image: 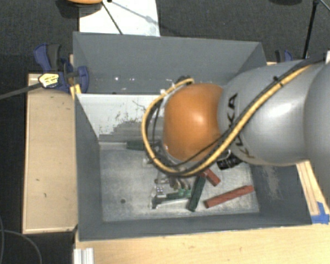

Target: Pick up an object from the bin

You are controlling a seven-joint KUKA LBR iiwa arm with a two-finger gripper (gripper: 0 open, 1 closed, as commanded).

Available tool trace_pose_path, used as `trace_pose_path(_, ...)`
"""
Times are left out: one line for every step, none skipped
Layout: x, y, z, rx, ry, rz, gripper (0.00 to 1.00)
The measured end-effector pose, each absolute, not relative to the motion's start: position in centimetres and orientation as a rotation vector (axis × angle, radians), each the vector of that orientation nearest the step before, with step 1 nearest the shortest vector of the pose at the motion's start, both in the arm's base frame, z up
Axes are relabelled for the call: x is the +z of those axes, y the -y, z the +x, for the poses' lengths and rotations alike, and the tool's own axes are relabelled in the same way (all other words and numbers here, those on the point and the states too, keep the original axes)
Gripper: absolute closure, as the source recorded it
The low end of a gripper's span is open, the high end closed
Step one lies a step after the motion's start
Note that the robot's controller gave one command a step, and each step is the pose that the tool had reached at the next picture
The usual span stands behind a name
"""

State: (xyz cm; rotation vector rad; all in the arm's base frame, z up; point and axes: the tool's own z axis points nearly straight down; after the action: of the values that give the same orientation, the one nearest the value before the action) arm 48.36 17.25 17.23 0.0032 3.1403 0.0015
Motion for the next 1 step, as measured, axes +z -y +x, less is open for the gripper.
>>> trace_pose_path(11.53,-13.35,48.33,0.002,-3.132,-0.187,0.0)
